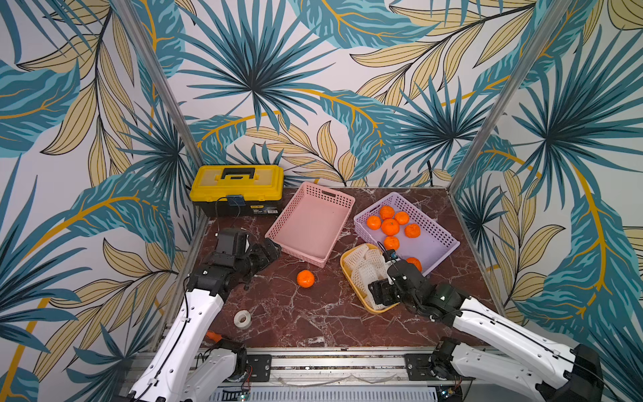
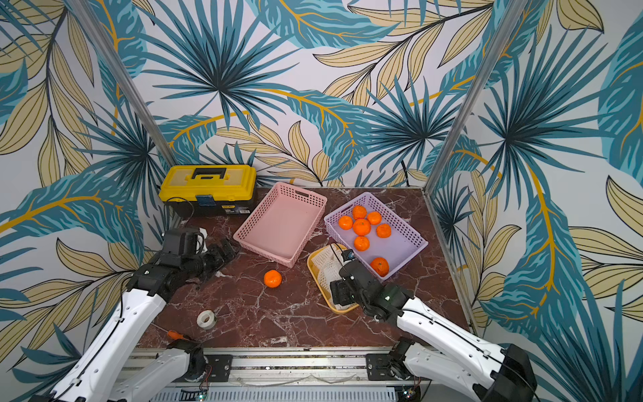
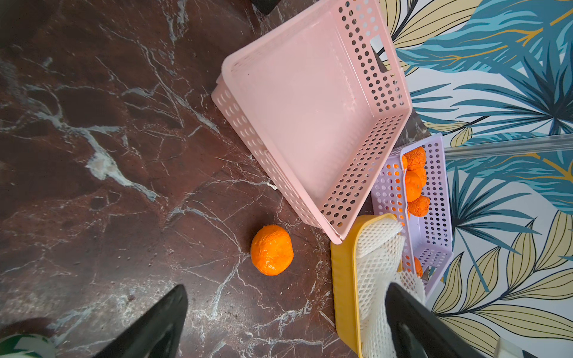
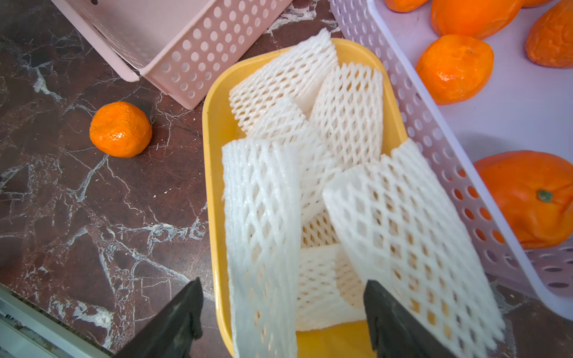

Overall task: Remove foam nets from oranges
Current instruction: Place the foam net into the storage box, then pick up the orange from the center of the board.

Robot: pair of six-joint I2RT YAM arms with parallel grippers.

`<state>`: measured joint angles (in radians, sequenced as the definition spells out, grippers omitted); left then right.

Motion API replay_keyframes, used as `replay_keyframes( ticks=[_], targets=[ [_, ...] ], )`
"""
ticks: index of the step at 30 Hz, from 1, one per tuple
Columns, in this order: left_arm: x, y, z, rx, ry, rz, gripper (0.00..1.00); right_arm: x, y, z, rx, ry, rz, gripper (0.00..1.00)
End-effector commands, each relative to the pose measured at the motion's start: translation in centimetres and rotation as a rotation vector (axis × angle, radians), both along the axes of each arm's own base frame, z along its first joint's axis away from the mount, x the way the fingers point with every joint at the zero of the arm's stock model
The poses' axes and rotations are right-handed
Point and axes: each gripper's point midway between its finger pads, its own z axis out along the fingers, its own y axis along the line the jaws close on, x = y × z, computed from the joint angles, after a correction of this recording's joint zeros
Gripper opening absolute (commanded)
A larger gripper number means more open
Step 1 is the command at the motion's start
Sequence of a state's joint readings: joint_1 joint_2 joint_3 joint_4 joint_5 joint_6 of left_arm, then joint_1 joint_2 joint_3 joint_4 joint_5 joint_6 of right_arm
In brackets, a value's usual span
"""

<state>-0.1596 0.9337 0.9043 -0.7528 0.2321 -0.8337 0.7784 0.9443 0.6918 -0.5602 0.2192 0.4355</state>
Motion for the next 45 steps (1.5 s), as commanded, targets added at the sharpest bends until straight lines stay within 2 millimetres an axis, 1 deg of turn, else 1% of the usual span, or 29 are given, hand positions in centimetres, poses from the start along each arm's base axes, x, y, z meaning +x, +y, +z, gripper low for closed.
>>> replay_keyframes(
  ticks=[1, 4, 7, 10, 12, 15, 16, 18, 20, 21, 22, 23, 26, 29, 32, 36, 38, 42, 45],
  targets=[
    [0.2, 0.1, 1.2, -0.004, -0.028, -0.005, 1.0, -0.5, 0.2, 0.3, 0.031, 0.023, 0.0, 0.79],
    [0.2, 0.0, 1.1, -0.003, -0.024, -0.007, 1.0, -0.6, 0.8, 1.2, 0.084, 0.015, 0.011, 0.74],
    [0.2, 0.0, 1.1, -0.003, -0.023, -0.007, 1.0, -0.6, 1.4, 2.2, 0.131, 0.008, 0.02, 0.72],
    [0.2, 0.1, 1.1, 0.001, -0.024, -0.006, 1.0, -0.5, 1.4, 3.4, 0.152, -0.016, 0.012, 0.71],
    [0.2, 0.1, 1.1, 0.006, -0.027, -0.01, 1.0, -0.2, 1.4, 4.8, 0.17, -0.049, 0.008, 0.71],
    [0.3, 0.3, 1.2, 0.024, -0.035, -0.014, 1.0, 0.4, 2.0, 7.2, 0.218, -0.115, 0.023, 0.72],
    [0.4, 0.3, 1.2, 0.03, -0.039, -0.017, 0.99, 0.7, 2.4, 8.1, 0.239, -0.134, 0.029, 0.73],
    [0.6, 0.5, 1.6, 0.051, -0.052, -0.02, 1.0, 1.4, 4.0, 9.5, 0.294, -0.156, 0.065, 0.74],
    [0.8, 0.9, 1.9, 0.082, -0.062, -0.015, 1.0, 1.9, 6.5, 10.2, 0.333, -0.143, 0.124, 0.74],
    [0.9, 1.1, 2.1, 0.098, -0.065, -0.012, 1.0, 2.2, 7.8, 10.2, 0.333, -0.131, 0.157, 0.75],
    [1.0, 1.5, 2.1, 0.121, -0.068, -0.006, 1.0, 1.7, 10.1, 10.0, 0.316, -0.112, 0.228, 0.75],
    [1.1, 1.9, 2.2, 0.149, -0.07, 0.002, 1.0, 1.6, 11.7, 9.7, 0.275, -0.107, 0.27, 0.75],
    [1.2, 3.3, 1.9, 0.243, -0.066, 0.023, 0.99, 1.9, 15.4, 7.4, 0.157, -0.068, 0.331, 0.77],
    [1.0, 4.9, 1.5, 0.336, -0.047, 0.06, 1.0, 2.1, 17.9, 4.3, 0.116, -0.001, 0.335, 0.79],
    [0.8, 6.3, 1.1, 0.395, -0.034, 0.109, 1.0, 2.9, 19.3, 1.6, 0.075, 0.024, 0.287, 0.84],
    [0.7, 7.0, 0.8, 0.421, -0.014, 0.137, 1.0, 4.2, 20.6, -1.5, 0.067, 0.081, 0.187, 0.88],
    [0.9, 6.8, 0.7, 0.41, -0.005, 0.132, 0.99, 4.9, 21.5, -2.9, 0.048, 0.111, 0.162, 0.91],
    [1.1, 5.9, 0.5, 0.383, 0.014, 0.087, 0.99, 5.9, 23.0, -4.9, 0.056, 0.129, 0.12, 0.96],
    [0.8, 4.4, 0.5, 0.33, 0.025, 0.014, 1.0, 6.7, 23.7, -6.3, 0.047, 0.138, 0.084, 0.96]
  ],
)
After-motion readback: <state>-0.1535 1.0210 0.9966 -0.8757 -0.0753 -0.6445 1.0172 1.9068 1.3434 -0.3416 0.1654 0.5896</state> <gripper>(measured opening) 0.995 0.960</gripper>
